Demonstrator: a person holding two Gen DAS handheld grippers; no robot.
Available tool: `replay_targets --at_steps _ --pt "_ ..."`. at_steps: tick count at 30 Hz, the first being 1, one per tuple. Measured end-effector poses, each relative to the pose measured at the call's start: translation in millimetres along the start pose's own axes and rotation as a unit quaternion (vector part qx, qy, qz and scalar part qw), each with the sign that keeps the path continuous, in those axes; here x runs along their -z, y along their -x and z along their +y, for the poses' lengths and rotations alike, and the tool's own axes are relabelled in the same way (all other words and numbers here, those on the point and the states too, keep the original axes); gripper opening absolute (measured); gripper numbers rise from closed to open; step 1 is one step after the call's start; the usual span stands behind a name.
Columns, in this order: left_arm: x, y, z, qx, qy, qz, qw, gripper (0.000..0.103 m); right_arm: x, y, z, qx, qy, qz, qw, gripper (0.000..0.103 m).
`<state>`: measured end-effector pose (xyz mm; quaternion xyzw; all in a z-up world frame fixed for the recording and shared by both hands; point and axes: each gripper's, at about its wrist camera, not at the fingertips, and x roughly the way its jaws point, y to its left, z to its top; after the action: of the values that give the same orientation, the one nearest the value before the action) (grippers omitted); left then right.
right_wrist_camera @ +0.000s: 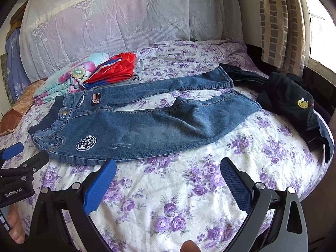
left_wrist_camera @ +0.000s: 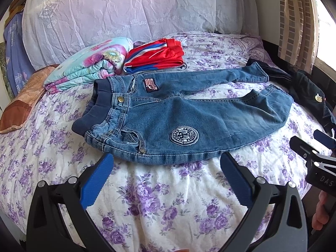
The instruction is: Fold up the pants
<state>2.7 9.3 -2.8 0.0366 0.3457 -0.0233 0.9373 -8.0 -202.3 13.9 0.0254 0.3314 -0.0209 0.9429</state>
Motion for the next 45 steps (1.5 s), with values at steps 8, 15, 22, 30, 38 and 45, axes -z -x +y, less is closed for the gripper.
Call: replay_targets --at_steps 8,15,22,30,38,45 --pt "-1.2 -0.5 -0.2 -0.001 0.002 0.004 1.0 0.099 1.1 2.4 2.6 0.0 0.007 -0.005 1.0 0.1" --pt "1.2 0.7 -0.4 -0.004 0.001 0.003 1.0 0.099 1.9 2.6 1.0 0.0 0.002 -0.005 1.0 0.1" --pt "3.0 1.5 -0.8 -0.002 -0.001 0.004 1.0 0.099 3.0 3.0 -0.9 -0.002 0.001 -0.005 1.0 0.1" --pt "3.1 -0.7 -0.1 0.0 0.003 0.008 1.0 0.099 3.6 2.2 -1.1 -0.002 0.001 -0.004 1.0 0.1" --pt "3.2 -1.2 0.3 0.002 0.002 0.008 1.0 0.099 3.5 0.7 -3.3 -0.001 -0.001 -0.002 1.0 0.1" --pt "3.3 -2.0 0.4 0.003 0.002 0.008 1.0 0.099 3.7 -1.3 -2.6 -0.001 0.001 -0.003 1.0 0.1"
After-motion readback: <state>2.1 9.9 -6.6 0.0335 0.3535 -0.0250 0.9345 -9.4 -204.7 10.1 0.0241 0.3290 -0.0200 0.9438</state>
